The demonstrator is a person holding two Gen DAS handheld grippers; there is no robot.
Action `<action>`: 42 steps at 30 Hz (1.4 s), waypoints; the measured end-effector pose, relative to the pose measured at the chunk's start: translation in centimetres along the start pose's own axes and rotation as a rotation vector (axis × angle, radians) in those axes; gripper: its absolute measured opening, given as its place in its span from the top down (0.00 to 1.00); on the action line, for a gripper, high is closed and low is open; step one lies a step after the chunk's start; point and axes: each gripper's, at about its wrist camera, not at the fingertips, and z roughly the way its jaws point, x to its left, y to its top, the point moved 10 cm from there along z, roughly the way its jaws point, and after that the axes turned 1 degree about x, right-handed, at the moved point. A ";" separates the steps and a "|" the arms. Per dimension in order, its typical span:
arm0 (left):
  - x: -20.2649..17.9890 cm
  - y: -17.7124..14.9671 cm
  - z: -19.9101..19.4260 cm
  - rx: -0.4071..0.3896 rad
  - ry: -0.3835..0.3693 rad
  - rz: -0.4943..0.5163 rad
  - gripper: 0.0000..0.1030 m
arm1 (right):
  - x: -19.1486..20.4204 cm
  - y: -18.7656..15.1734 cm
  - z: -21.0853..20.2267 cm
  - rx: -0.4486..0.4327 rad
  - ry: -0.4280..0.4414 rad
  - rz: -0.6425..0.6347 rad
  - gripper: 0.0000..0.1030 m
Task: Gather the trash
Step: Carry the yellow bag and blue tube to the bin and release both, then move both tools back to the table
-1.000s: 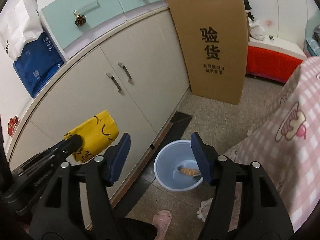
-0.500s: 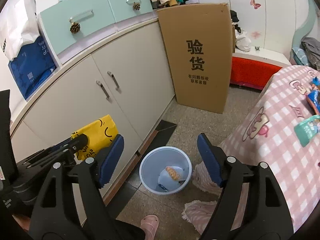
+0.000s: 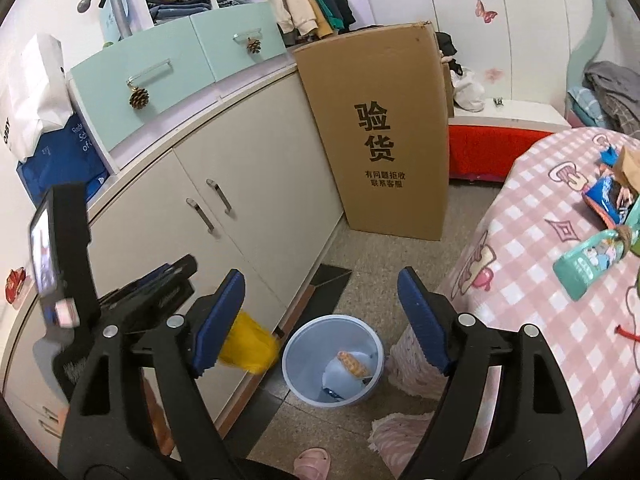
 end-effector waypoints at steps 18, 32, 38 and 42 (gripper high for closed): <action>-3.1 -2.4 -9.5 -0.024 -0.115 0.081 0.32 | -1.8 0.3 -8.0 -0.069 -0.042 0.043 0.23; -14.4 -7.8 -17.9 -0.024 -0.319 0.270 0.30 | -12.1 -2.4 -19.8 -0.178 -0.222 0.166 0.21; -20.8 -11.3 -19.2 0.015 -0.402 0.378 0.30 | -19.0 -5.3 -23.4 -0.194 -0.326 0.270 0.21; -24.6 -13.3 -19.3 0.037 -0.445 0.444 0.30 | -22.5 -7.2 -24.5 -0.185 -0.345 0.346 0.21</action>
